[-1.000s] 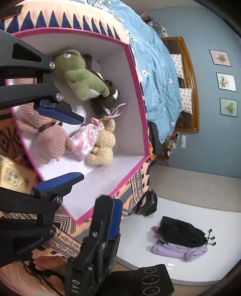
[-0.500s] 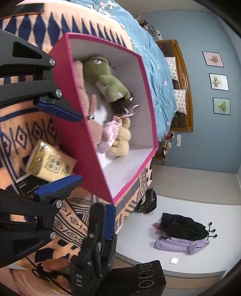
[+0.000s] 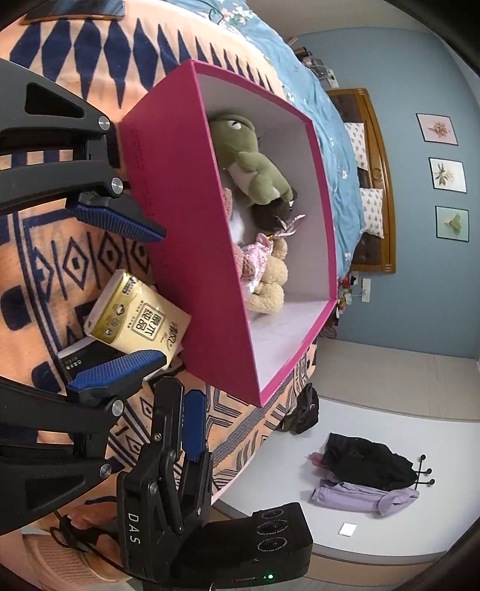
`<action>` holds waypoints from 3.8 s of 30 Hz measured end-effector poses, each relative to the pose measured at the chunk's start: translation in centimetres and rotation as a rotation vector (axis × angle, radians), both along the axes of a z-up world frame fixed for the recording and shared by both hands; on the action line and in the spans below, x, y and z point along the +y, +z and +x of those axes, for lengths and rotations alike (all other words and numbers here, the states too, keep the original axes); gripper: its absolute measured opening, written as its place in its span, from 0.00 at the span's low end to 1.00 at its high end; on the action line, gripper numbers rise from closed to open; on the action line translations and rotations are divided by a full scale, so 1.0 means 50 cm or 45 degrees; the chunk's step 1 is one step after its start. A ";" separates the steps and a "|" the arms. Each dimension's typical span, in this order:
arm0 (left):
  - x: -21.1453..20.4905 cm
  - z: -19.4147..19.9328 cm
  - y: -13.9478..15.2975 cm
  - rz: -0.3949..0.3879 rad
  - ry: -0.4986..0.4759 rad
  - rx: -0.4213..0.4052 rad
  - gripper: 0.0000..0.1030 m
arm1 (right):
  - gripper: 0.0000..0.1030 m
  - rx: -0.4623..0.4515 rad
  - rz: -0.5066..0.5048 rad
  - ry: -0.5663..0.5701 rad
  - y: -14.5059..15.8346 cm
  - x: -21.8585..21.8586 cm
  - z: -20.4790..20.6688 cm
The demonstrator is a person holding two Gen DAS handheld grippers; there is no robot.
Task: Organize objects
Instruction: 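Lower both grippers onto the gold tissue packet and close them, then lift the gold packet with both grippers and carry it over the box rim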
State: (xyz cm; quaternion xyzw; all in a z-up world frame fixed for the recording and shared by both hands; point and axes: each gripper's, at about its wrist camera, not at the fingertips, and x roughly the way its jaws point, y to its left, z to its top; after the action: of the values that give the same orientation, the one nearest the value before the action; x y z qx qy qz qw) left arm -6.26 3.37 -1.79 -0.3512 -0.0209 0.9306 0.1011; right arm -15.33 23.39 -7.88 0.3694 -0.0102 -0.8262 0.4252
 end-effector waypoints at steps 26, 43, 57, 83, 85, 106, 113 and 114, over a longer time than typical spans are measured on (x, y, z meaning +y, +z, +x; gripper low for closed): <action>-0.018 -0.019 -0.096 0.217 -0.046 -0.237 0.58 | 0.48 -0.117 -0.021 -0.011 -0.043 -0.029 -0.034; 0.020 -0.043 -0.099 0.229 -0.142 -0.252 0.44 | 0.34 -0.118 0.022 -0.019 -0.054 -0.005 -0.007; -0.015 -0.047 -0.086 0.313 -0.133 -0.239 0.45 | 0.38 -0.190 -0.044 -0.072 -0.064 0.009 -0.038; 0.004 -0.008 -0.027 0.260 -0.194 -0.114 0.41 | 0.37 -0.033 -0.021 -0.064 -0.013 0.014 0.017; 0.006 -0.003 -0.018 0.252 -0.201 -0.099 0.41 | 0.37 -0.022 -0.028 -0.064 -0.006 0.016 0.023; 0.026 0.013 0.040 0.200 -0.239 -0.002 0.41 | 0.37 0.085 -0.056 -0.079 0.058 0.038 0.040; 0.030 0.014 0.052 0.199 -0.247 0.019 0.41 | 0.37 0.108 -0.056 -0.084 0.070 0.042 0.042; 0.030 0.013 0.054 0.197 -0.248 0.023 0.41 | 0.37 0.111 -0.059 -0.085 0.072 0.043 0.043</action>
State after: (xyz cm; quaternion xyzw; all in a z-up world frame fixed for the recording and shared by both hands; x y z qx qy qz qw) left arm -5.59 4.88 0.91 -0.3343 -0.0577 0.9150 0.2182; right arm -13.19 25.55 -4.27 0.3223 -0.0232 -0.8549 0.4059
